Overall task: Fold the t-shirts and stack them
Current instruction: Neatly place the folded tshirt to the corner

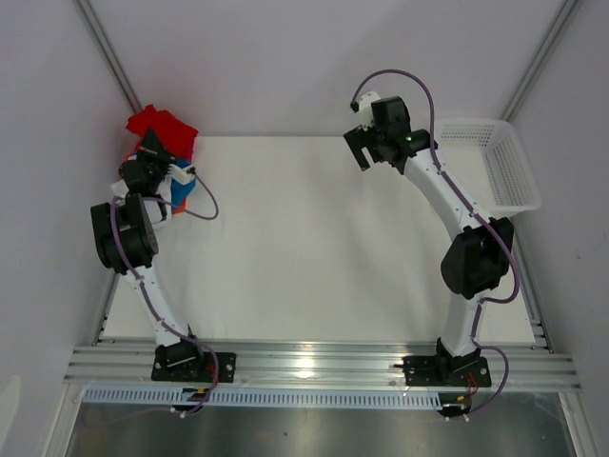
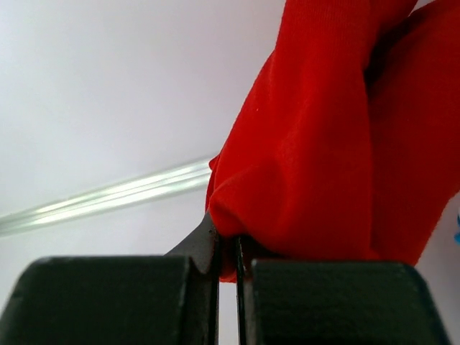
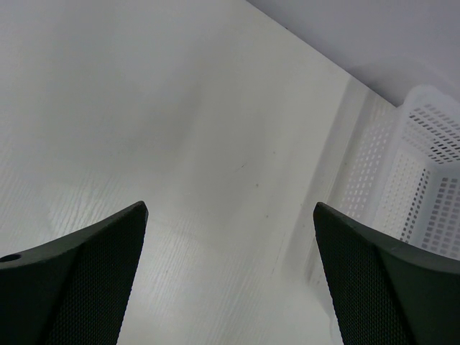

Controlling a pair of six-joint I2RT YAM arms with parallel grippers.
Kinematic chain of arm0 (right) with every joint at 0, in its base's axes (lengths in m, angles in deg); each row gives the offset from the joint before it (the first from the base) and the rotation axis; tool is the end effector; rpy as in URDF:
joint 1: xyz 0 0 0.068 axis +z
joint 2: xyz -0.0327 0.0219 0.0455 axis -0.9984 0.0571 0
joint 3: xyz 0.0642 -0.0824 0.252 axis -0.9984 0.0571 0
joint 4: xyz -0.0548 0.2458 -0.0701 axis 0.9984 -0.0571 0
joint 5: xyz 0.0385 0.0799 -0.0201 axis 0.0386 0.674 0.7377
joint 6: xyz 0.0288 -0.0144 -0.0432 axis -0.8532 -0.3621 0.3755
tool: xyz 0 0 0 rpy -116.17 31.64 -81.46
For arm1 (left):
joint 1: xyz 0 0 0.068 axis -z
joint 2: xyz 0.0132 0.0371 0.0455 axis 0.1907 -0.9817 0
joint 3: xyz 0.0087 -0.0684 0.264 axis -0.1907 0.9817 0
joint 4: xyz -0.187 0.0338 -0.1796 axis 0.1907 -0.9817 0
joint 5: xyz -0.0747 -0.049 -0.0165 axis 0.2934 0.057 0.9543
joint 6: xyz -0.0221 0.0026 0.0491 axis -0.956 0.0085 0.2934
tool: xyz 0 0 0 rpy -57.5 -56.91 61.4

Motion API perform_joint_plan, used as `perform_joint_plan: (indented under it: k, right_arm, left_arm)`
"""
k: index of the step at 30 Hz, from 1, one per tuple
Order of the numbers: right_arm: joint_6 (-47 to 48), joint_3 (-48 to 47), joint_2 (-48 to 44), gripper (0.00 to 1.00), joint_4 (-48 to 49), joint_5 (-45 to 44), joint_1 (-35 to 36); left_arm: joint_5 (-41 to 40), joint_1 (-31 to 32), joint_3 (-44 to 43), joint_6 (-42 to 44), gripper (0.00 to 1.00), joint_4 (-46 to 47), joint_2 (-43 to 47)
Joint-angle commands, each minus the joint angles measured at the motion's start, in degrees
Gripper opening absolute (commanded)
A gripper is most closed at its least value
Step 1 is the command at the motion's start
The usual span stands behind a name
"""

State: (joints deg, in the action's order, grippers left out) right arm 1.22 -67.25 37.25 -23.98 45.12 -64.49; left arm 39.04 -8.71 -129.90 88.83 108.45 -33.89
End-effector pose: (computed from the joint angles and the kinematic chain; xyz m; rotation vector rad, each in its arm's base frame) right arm 0.4122 0.1611 0.3574 -0.6817 2.0910 -0.1867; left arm 0.4436 0.1412 0.1907 1.4831 0.7544 1.5109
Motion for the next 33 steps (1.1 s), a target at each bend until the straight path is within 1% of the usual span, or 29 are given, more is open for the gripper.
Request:
perform_joint_plan:
  k: [1,3,5,6,8,11,12,13,14,15,17,18,19,26,27,28,29,30,31,32,33]
  right_arm:
    - [-0.59,-0.79,-0.33,0.99,1.05,-0.25,0.17]
    - [-0.59,-0.97,-0.24,0.99,1.05,-0.07,0.26]
    - [-0.59,-1.05,0.02,0.99,0.87,0.02,0.26]
    - [-0.59,-1.14,0.11,0.99,1.05,0.11,0.35]
    - [-0.50,-1.49,0.20,0.99,0.87,0.19,0.44]
    - [-0.50,-1.67,0.20,0.99,0.78,0.19,0.79]
    - [-0.50,-1.67,0.02,0.99,0.70,0.37,0.79]
    - [-0.50,-1.58,0.02,0.99,0.78,0.28,0.79]
    - [-0.50,-1.67,0.02,0.99,0.78,0.28,0.79]
    - [-0.50,-1.67,0.02,0.99,0.78,0.28,0.87]
    - [-0.50,-1.67,0.20,0.99,0.87,0.37,0.96]
    - [-0.41,-1.58,0.20,0.99,0.87,0.20,0.96]
    - [-0.41,-1.67,0.28,0.99,0.87,0.37,1.05]
    - [-0.41,-1.58,0.28,0.99,0.79,0.37,1.05]
    - [-0.41,-1.58,0.37,0.99,0.70,0.37,1.23]
    - [-0.41,-1.58,0.37,0.99,0.70,0.46,1.23]
    - [-0.41,-1.58,0.37,0.99,0.61,0.46,1.23]
    - [-0.41,-1.50,0.37,0.99,0.61,0.63,1.14]
    - [-0.41,-1.49,0.37,0.99,0.61,0.55,1.14]
    - [-0.41,-1.58,0.55,0.99,0.43,0.63,1.14]
    - [-0.41,-1.50,0.55,0.99,0.52,0.63,1.23]
  left_arm:
    - [0.34,-3.93,0.60,15.51,0.00,4.91,4.52]
    - [0.33,-5.51,3.57,15.51,0.00,5.18,5.75]
    - [2.79,-6.66,5.60,17.09,0.01,7.97,6.45]
    - [3.14,-7.01,8.66,17.10,0.00,8.69,6.81]
    - [2.27,-6.93,11.13,16.40,0.00,8.79,8.29]
    - [-0.44,-7.01,14.48,15.60,0.00,7.21,9.79]
    - [-1.15,-7.01,15.01,15.51,0.00,5.90,10.75]
    - [-1.59,-7.01,17.80,15.25,0.00,4.93,11.55]
    - [-2.73,-6.93,18.18,15.25,0.00,3.70,12.34]
    - [-3.78,-6.93,18.88,15.42,0.00,0.56,13.04]
    - [-5.19,-6.93,21.60,15.08,0.00,-1.31,14.80]
    - [-5.98,-6.93,22.04,15.16,0.01,-4.11,15.33]
    - [-6.51,-6.93,22.66,14.73,0.00,-5.00,15.86]
    - [-11.61,-6.93,24.07,14.37,0.00,-7.21,14.46]
    - [-12.40,-6.93,23.98,14.46,0.24,-6.78,13.85]
    - [-12.32,-6.84,24.16,14.02,0.59,-3.20,12.97]
    - [-12.23,-6.93,23.81,13.50,0.97,-0.99,10.79]
    - [-12.49,-6.84,23.46,12.53,0.99,1.38,9.46]
    - [-12.41,-6.84,23.11,11.65,0.99,6.45,8.14]
    - [-12.41,-6.58,22.93,10.25,0.99,9.02,5.95]
    - [-13.19,-6.23,22.15,6.24,0.99,11.22,5.15]
